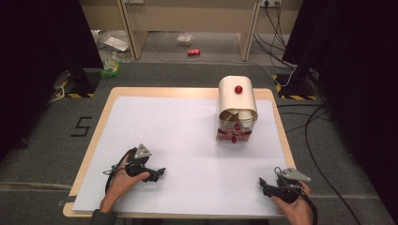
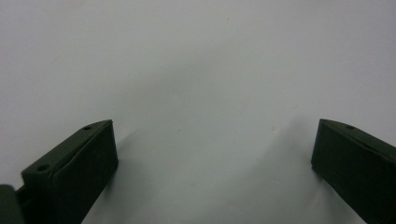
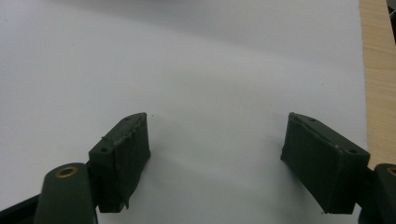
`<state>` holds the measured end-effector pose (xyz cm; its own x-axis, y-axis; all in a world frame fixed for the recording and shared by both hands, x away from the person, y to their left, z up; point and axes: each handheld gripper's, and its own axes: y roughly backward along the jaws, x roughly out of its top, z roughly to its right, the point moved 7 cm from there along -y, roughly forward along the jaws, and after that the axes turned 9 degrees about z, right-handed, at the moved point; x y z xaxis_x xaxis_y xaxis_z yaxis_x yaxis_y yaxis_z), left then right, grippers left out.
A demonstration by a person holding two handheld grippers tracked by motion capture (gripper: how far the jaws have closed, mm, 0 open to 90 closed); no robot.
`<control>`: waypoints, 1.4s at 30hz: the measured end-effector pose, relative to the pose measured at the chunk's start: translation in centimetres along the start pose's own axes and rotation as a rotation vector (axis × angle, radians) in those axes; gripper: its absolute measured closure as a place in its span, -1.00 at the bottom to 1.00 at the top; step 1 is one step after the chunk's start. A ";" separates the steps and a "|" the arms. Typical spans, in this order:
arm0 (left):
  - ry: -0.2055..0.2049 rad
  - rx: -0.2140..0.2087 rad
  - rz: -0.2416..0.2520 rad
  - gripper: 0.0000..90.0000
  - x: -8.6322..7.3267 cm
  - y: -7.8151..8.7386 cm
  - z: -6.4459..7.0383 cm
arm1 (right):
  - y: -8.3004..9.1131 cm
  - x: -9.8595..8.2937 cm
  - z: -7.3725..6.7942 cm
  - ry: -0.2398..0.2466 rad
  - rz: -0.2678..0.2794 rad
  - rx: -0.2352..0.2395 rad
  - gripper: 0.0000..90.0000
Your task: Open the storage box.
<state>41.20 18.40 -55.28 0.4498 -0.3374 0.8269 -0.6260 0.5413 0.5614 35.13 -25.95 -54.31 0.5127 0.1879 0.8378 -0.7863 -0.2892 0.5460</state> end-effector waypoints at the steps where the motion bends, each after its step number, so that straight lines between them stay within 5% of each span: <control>1: -0.001 0.000 0.000 -1.00 0.0 0.0 0.0 | 0.0 0.0 0.0 0.000 0.000 0.000 -0.48; 42: -0.001 -0.001 0.000 -1.00 0.0 0.0 0.0 | -0.2 0.5 -0.2 0.015 0.002 -0.020 -0.47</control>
<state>41.21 18.40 -55.28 0.4495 -0.3379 0.8269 -0.6255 0.5417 0.5615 35.47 -25.66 -54.00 0.5060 0.2016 0.8387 -0.7941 -0.2709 0.5441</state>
